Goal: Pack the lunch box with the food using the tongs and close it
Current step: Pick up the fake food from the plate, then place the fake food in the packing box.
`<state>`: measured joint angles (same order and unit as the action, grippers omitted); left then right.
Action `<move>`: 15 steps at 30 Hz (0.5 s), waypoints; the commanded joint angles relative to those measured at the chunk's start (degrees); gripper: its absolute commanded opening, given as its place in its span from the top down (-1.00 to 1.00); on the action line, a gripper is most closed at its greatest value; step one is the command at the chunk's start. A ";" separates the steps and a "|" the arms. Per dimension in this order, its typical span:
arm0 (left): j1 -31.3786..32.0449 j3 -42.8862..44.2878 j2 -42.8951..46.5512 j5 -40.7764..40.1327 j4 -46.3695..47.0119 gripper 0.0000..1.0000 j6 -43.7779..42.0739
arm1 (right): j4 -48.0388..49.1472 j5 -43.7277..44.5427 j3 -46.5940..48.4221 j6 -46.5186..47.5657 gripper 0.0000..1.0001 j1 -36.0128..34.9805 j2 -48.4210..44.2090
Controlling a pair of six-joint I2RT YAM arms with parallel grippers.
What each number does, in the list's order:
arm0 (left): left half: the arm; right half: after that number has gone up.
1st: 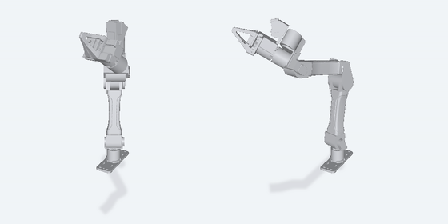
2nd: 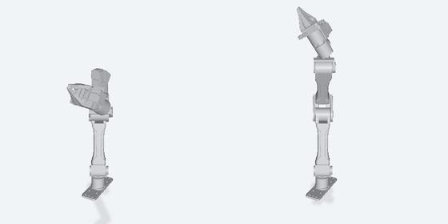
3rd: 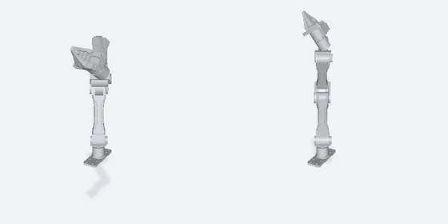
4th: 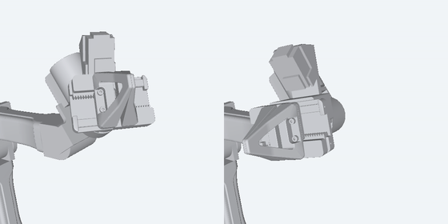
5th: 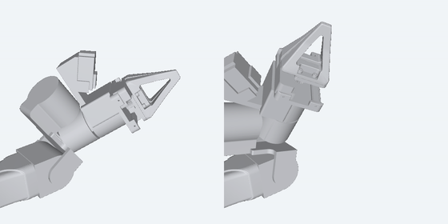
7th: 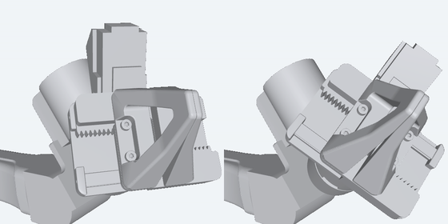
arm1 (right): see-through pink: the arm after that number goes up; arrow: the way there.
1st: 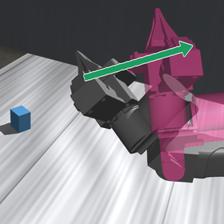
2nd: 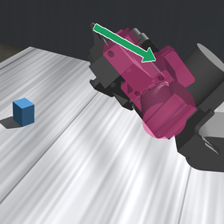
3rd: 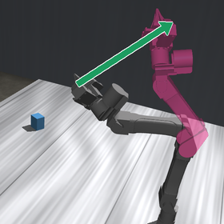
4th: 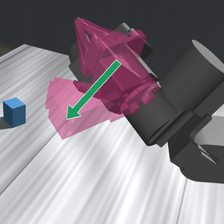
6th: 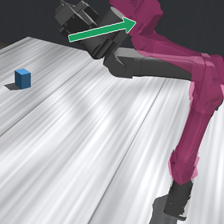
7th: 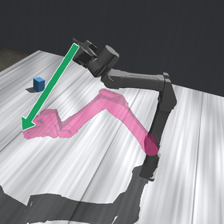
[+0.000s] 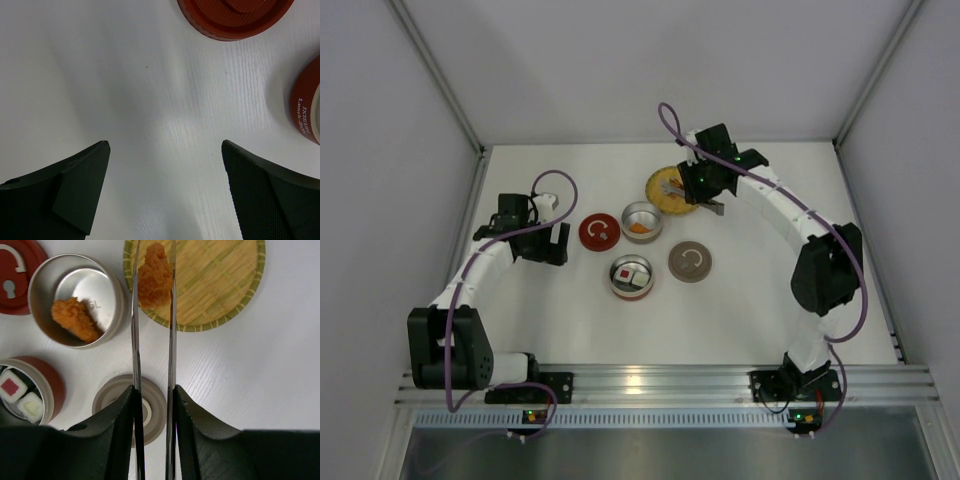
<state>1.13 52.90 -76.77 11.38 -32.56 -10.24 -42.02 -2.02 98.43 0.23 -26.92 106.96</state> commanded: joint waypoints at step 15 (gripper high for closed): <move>-0.25 -0.26 1.27 1.81 1.62 -0.96 0.40 | 5.45 -12.58 -5.44 15.68 0.81 -5.42 -9.66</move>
<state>1.13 52.86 -76.77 12.19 -32.56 -10.22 -40.95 -13.65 93.43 12.60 -30.09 99.90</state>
